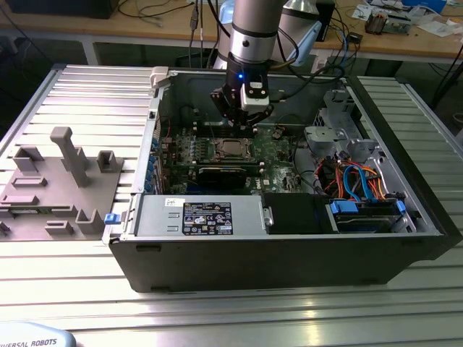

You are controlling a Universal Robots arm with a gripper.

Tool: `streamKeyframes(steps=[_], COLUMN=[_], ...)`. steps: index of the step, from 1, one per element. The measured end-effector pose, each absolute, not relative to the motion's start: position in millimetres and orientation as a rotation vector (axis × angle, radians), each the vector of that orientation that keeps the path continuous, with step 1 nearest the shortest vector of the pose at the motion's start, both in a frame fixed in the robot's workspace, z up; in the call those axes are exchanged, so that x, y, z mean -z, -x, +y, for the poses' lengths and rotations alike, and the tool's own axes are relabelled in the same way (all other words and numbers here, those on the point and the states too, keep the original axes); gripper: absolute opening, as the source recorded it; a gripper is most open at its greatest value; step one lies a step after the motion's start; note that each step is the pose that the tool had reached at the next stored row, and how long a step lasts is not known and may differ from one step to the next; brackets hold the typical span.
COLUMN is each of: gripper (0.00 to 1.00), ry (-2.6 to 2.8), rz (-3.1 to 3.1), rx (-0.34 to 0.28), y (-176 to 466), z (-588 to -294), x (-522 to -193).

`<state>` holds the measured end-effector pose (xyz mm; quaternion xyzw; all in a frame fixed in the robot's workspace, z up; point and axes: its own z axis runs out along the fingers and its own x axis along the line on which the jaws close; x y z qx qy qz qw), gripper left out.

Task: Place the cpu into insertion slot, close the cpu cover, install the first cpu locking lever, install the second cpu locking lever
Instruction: 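Install the first cpu locking lever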

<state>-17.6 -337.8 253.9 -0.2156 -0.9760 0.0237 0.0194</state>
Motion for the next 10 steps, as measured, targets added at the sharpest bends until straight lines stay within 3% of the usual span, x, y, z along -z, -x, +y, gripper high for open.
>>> streamKeyframes(steps=[10], gripper=[0.11], ry=[0.658], rz=[-3.031], rx=[-0.069], y=[17.6], z=[-337.8], x=[-253.9])
